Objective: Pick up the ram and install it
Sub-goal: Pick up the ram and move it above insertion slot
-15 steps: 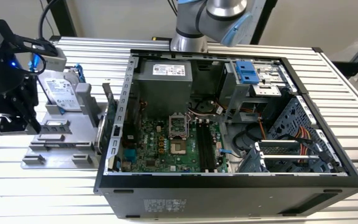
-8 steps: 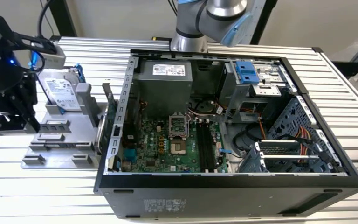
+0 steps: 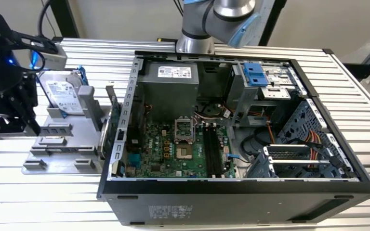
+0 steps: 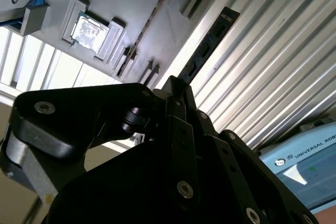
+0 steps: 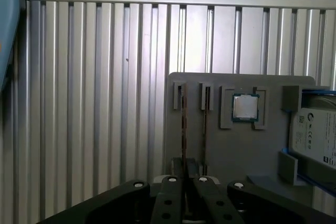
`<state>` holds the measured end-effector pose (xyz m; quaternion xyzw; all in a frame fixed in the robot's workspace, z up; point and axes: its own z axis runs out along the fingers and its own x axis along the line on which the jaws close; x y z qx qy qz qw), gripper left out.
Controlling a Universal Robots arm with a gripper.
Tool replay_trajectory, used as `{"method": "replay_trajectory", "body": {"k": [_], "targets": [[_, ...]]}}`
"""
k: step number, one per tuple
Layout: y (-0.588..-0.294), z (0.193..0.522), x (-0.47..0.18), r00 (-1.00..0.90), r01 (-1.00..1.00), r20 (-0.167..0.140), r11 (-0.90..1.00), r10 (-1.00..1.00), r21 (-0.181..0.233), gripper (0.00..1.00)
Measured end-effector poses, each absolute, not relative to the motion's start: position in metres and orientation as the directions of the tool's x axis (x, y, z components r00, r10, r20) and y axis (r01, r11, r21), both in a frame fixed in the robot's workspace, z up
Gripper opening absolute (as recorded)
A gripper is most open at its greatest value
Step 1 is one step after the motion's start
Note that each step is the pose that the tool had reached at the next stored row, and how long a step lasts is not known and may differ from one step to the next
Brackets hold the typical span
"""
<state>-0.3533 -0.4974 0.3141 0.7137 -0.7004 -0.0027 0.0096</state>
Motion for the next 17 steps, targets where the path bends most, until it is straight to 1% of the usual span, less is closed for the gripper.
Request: {"method": "replay_trajectory", "body": {"k": [17], "targets": [[-0.4974,0.3182,-0.3533,0.019,-1.000,0.010,-0.019,-1.000,0.018,0.00]]}}
